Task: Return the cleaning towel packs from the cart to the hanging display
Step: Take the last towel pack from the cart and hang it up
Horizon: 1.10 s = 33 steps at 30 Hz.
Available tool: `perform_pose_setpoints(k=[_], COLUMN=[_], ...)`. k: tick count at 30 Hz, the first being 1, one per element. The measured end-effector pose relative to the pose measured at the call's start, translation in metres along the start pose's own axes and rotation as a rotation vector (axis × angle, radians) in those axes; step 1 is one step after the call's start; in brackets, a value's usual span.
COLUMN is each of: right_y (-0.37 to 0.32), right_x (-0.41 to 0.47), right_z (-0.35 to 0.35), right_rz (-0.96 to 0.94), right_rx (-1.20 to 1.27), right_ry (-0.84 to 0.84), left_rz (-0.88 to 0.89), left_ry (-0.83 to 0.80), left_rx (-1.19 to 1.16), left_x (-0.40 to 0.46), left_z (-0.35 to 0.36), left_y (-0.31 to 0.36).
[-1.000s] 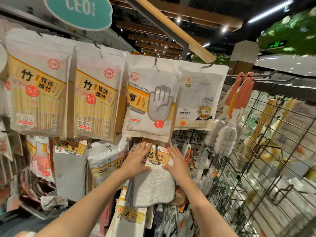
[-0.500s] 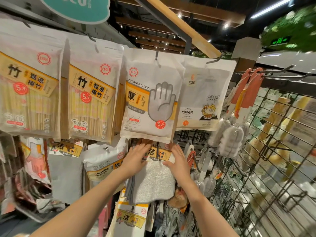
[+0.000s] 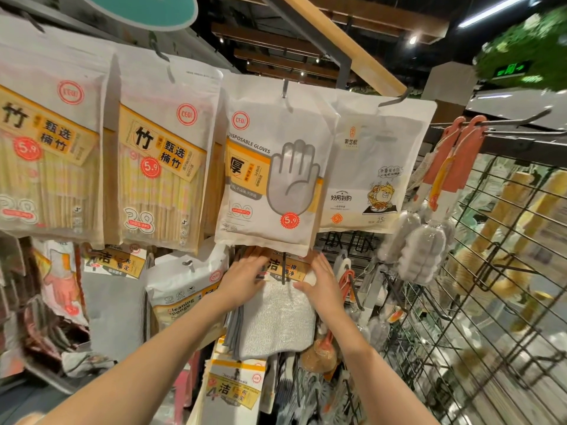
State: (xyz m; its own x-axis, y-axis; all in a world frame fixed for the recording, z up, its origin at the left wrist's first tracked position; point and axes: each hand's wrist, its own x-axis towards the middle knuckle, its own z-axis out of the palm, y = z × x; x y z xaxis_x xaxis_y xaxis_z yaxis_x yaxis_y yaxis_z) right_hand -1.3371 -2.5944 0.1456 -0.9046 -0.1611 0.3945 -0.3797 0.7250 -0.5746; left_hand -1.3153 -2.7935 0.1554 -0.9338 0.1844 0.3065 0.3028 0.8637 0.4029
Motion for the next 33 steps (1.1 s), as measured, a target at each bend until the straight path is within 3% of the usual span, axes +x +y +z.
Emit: perform_pose_setpoints(k=[15, 23, 30, 33], right_y=[-0.008, -0.011, -0.002, 0.0], right_x=[-0.005, -0.029, -0.081, -0.101], right_z=[-0.008, -0.01, 0.016, 0.036], right_rz=[-0.005, 0.004, 0.099, 0.185], right_rx=[-0.008, -0.015, 0.048, 0.017], right_ry=[-0.073, -0.07, -0.109, -0.17], left_rz=[-0.048, 0.015, 0.133, 0.133], left_ry=[-0.046, -0.018, 0.002, -0.06], left_rx=[0.065, 0.044, 0.023, 0.032], left_x=[-0.003, -0.018, -0.058, -0.078], left_z=[-0.009, 0.0, 0.029, 0.045], left_y=[0.011, 0.007, -0.003, -0.017])
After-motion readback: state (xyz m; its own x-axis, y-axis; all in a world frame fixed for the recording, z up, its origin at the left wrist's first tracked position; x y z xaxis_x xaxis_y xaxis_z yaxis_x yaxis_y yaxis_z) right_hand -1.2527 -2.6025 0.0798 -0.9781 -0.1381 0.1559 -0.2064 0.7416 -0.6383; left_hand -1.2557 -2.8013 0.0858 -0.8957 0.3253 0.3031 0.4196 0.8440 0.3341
